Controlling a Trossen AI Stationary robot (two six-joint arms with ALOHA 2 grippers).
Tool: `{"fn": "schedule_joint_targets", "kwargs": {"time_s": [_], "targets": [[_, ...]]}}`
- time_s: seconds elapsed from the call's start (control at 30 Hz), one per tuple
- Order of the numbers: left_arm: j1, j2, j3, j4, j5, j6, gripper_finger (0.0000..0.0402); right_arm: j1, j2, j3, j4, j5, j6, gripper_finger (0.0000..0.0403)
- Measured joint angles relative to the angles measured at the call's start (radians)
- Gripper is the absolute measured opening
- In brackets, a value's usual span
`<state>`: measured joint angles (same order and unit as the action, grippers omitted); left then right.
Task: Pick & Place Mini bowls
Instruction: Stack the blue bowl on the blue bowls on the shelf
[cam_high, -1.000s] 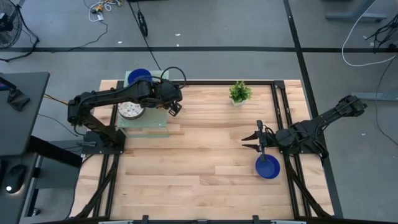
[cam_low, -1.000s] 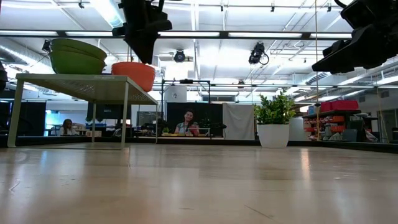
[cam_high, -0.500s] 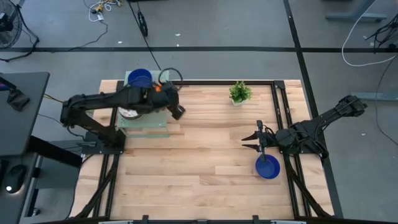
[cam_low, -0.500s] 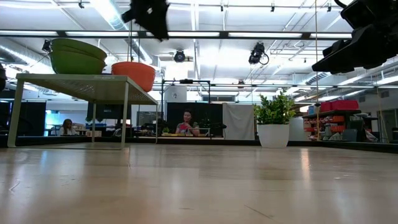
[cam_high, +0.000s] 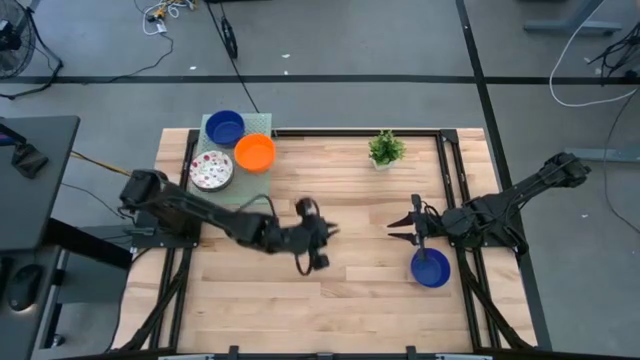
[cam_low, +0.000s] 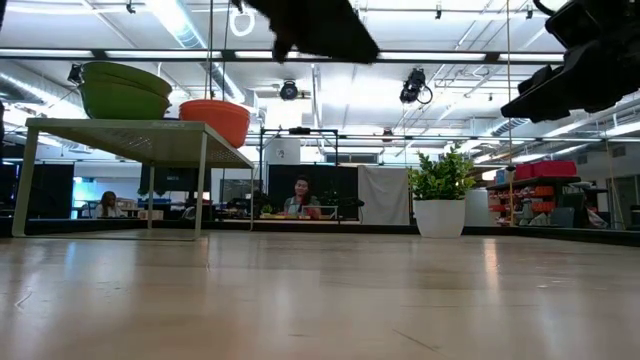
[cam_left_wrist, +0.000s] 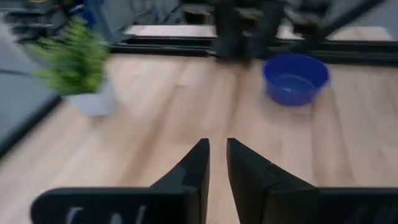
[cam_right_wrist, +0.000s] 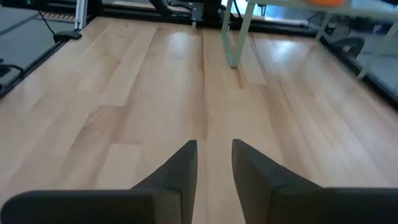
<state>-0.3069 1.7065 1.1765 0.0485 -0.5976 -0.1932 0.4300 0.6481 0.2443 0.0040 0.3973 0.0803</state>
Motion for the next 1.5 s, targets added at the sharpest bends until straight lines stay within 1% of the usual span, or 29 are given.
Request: {"fn": "schedule_joint_targets", "kwargs": {"time_s": [0.07, 0.13, 0.2, 0.27, 0.33, 0.43, 0.63, 0.77, 0.83, 0.93, 1.07, 1.23, 1.4, 1.5], "targets": [[-0.022, 0.045, -0.043, 0.070, 0.011, -0.006, 0.0058, 0.000, 0.017, 0.000, 0.026, -0.012, 0.044, 0.0102], [-0.039, 0.089, -0.064, 0.124, 0.022, -0.026, 0.0058, 0.000, 0.032, 0.000, 0.031, -0.050, 0.078, 0.0102], [-0.055, 0.130, -0.066, 0.142, 0.019, -0.051, 0.0057, 0.000, 0.051, 0.000, 0.053, -0.116, 0.105, 0.0102], [-0.067, 0.166, -0.065, 0.162, 0.021, -0.057, 0.0057, 0.005, 0.061, 0.005, 0.056, -0.217, 0.135, 0.0105], [-0.075, 0.192, -0.064, 0.190, 0.024, -0.052, 0.0057, 0.025, 0.083, 0.030, 0.045, -0.286, 0.182, 0.0109], [-0.080, 0.219, -0.063, 0.227, 0.027, -0.049, 0.0057, 0.083, 0.124, 0.090, -0.070, -0.313, 0.267, 0.0121], [-0.076, 0.235, -0.063, 0.242, 0.032, -0.024, 0.0057, 0.219, 0.262, 0.270, -0.415, -0.329, 0.414, 0.0158], [-0.074, 0.235, -0.063, 0.243, 0.024, -0.019, 0.0057, 0.298, 0.364, 0.382, -0.606, -0.394, 0.557, 0.0187], [-0.071, 0.235, -0.063, 0.244, 0.024, -0.019, 0.0057, 0.337, 0.415, 0.419, -0.661, -0.434, 0.625, 0.0198], [-0.063, 0.235, -0.063, 0.244, 0.024, -0.019, 0.0057, 0.393, 0.479, 0.447, -0.695, -0.451, 0.691, 0.0205], [-0.052, 0.235, -0.063, 0.243, 0.023, -0.019, 0.0057, 0.444, 0.549, 0.449, -0.701, -0.452, 0.743, 0.0201], [-0.043, 0.235, -0.063, 0.240, 0.023, -0.020, 0.0057, 0.467, 0.624, 0.449, -0.731, -0.441, 0.778, 0.0182], [-0.043, 0.234, -0.063, 0.243, 0.023, -0.020, 0.0057, 0.468, 0.679, 0.449, -0.737, -0.440, 0.757, 0.0147], [-0.043, 0.234, -0.063, 0.244, 0.023, -0.024, 0.0057, 0.468, 0.693, 0.449, -0.737, -0.439, 0.722, 0.0114]]}}
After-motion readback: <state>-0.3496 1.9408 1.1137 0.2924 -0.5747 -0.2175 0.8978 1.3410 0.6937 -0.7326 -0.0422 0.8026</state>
